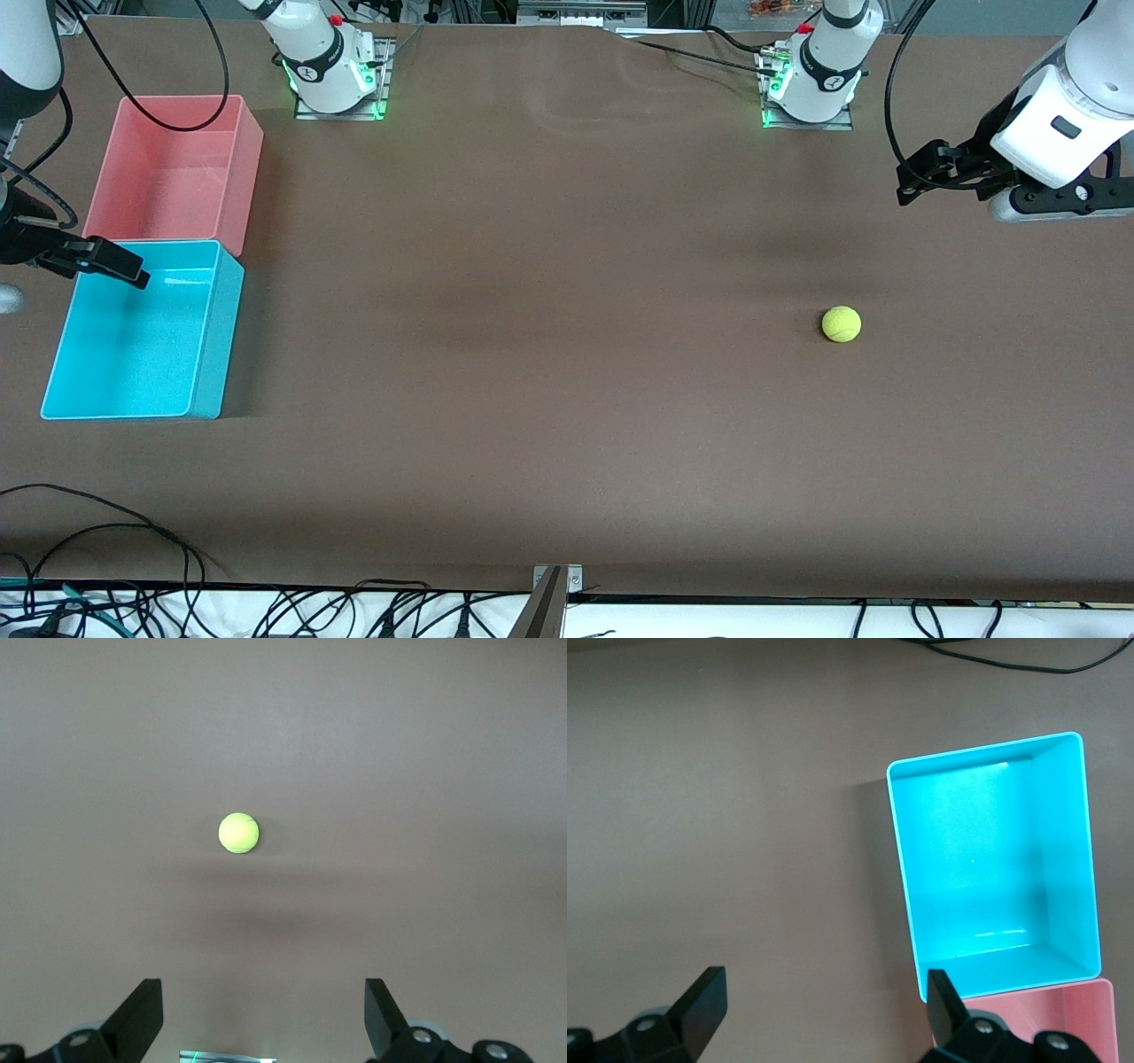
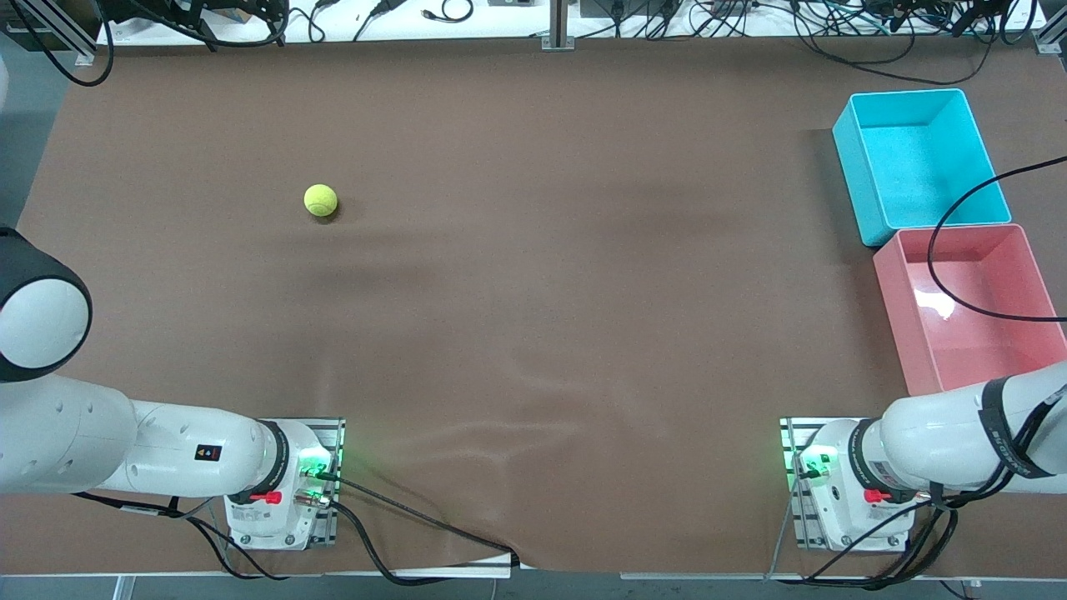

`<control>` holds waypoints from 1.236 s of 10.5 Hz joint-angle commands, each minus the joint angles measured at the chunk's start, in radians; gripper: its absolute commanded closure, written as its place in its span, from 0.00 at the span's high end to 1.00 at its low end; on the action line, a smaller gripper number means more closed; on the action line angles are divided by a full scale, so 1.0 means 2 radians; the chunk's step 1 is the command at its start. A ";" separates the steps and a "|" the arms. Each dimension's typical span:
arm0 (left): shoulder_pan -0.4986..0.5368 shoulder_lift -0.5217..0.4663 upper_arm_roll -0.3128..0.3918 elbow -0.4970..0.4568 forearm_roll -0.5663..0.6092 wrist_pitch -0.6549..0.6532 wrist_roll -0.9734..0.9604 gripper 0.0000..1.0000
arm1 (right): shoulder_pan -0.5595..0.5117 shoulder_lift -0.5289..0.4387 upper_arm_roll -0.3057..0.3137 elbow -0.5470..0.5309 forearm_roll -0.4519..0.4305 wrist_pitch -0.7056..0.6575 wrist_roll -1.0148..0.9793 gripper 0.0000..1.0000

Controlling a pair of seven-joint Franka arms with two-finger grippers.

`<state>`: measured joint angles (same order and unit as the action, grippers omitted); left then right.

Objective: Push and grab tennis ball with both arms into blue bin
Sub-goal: 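Move the left gripper down toward the tennis ball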

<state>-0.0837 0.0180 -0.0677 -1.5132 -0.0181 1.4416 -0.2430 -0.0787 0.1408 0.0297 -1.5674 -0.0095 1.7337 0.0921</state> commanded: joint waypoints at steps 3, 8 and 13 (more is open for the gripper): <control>0.003 -0.001 0.002 0.006 -0.002 -0.011 -0.002 1.00 | -0.002 0.009 0.001 0.013 -0.001 -0.003 -0.003 1.00; 0.004 -0.001 0.002 0.006 -0.003 -0.011 -0.002 1.00 | -0.002 0.010 0.001 0.013 -0.001 -0.003 -0.002 1.00; 0.004 -0.001 0.002 0.006 -0.003 -0.011 -0.002 1.00 | -0.002 0.015 0.001 0.018 -0.002 -0.004 -0.003 1.00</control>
<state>-0.0796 0.0180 -0.0638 -1.5132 -0.0181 1.4345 -0.2431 -0.0787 0.1492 0.0297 -1.5591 -0.0095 1.7346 0.0921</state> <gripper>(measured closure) 0.000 0.000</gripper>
